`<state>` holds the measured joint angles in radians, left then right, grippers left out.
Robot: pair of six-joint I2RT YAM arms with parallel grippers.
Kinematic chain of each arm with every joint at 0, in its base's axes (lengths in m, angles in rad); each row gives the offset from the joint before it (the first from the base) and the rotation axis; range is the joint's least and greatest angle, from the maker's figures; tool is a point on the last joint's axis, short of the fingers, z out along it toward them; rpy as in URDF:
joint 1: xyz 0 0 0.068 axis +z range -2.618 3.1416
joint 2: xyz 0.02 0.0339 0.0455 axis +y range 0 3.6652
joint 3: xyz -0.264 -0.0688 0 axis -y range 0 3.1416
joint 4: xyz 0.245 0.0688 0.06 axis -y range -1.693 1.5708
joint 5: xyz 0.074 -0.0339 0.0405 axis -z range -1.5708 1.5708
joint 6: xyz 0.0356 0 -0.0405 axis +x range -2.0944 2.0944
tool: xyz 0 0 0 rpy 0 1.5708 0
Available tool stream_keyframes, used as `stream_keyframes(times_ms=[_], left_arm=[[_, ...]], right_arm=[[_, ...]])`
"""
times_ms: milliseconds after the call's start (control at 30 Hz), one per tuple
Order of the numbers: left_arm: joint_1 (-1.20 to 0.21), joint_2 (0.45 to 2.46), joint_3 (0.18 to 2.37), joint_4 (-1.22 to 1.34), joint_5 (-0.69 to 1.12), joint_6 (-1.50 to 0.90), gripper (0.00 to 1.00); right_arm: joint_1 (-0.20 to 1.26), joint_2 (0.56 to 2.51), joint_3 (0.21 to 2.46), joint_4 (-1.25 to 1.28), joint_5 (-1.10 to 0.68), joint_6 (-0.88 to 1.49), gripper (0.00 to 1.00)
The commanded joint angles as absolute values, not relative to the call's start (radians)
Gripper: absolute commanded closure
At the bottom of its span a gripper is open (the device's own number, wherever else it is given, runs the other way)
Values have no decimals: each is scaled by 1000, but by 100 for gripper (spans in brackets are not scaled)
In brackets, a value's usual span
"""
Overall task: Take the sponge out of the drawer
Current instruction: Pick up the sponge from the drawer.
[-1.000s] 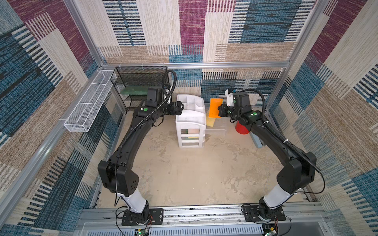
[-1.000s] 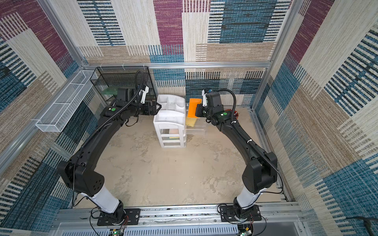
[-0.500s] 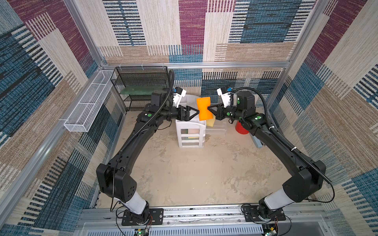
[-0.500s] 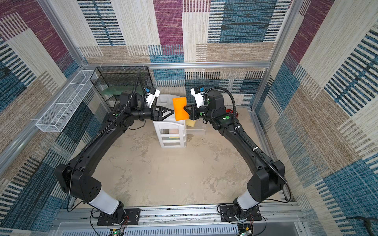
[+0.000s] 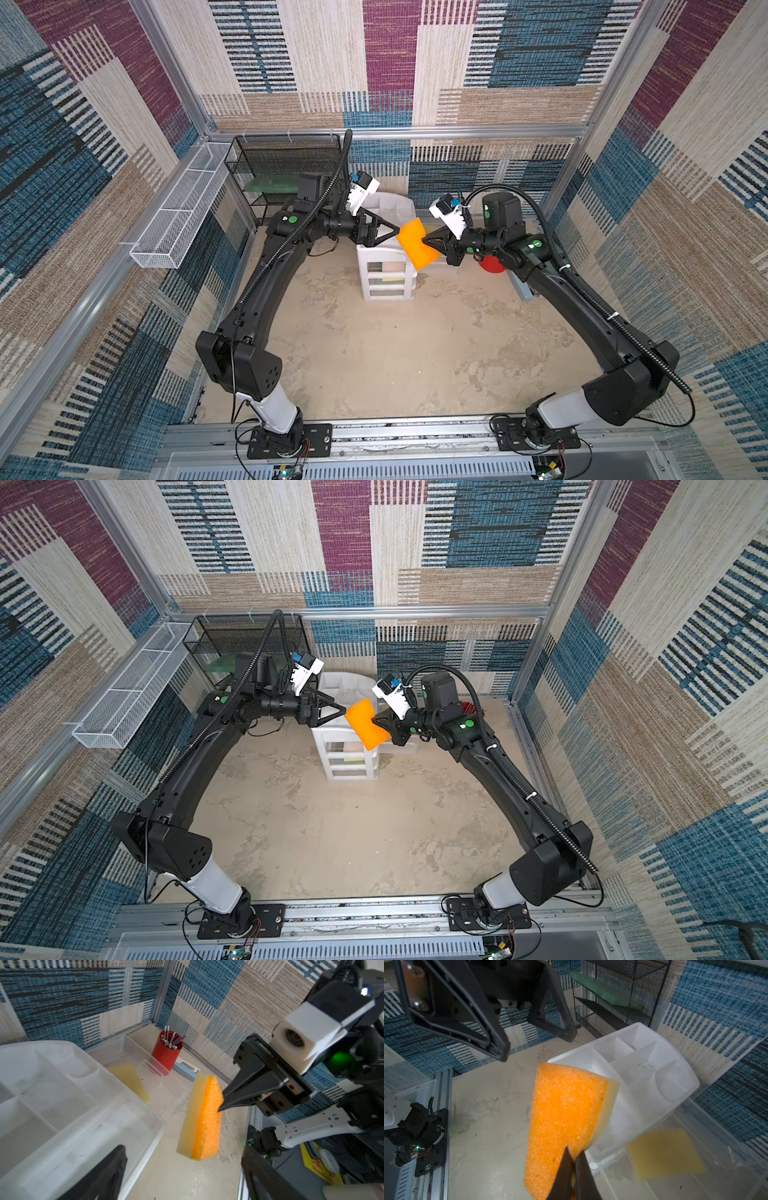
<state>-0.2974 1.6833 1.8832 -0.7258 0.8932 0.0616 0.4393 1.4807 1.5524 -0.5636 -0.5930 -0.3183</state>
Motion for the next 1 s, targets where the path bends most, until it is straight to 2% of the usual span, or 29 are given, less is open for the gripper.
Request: stream_keyframes(times_ms=[0, 367, 667, 800, 900, 967], left_arm=[[-298, 1695, 1891, -802, 1025, 179, 10], [-298, 1743, 1919, -851, 1073, 216, 16], [-301, 1766, 1907, -853, 1053, 218, 27], [-302, 1767, 1902, -853, 1018, 218, 46], [-302, 1763, 1901, -854, 990, 210, 69], [-304, 1760, 1904, -854, 965, 195, 89]], right_arm=[[450, 1488, 1581, -625, -621, -412, 91], [485, 1598, 1759, -808, -599, -537, 90], [511, 1640, 1816, -840, -594, -553, 89], [514, 1651, 1845, -840, -574, -548, 89], [514, 1651, 1860, -832, -557, -541, 89], [514, 1648, 1867, -821, -550, -536, 88]])
